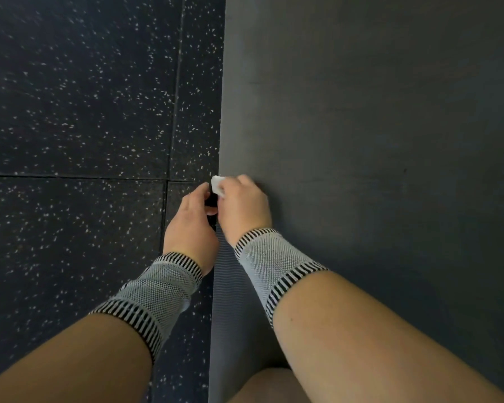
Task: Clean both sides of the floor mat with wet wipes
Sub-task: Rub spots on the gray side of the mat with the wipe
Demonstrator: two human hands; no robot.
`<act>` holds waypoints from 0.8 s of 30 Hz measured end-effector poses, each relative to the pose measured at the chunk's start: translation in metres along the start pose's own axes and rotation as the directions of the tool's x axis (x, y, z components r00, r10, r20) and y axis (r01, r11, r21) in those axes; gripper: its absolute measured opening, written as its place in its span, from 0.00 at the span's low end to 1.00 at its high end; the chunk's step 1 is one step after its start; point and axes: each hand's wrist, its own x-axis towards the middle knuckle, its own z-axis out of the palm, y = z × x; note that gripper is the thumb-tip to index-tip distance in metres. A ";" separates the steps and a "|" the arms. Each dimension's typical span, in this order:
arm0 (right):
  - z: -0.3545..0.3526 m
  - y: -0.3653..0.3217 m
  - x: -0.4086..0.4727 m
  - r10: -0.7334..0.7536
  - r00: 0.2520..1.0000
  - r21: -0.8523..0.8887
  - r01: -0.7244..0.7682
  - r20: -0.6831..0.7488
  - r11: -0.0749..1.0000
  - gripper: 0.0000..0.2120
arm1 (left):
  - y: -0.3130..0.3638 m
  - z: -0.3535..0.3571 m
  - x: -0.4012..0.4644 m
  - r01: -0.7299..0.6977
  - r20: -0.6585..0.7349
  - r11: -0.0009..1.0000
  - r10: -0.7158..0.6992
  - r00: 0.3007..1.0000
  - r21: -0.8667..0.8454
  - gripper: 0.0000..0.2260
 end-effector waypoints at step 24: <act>-0.017 0.019 0.032 0.047 0.993 -0.075 -0.055 -0.109 0.996 0.11 | 0.016 0.000 0.017 0.010 0.168 0.973 -0.050 0.985 0.231 0.31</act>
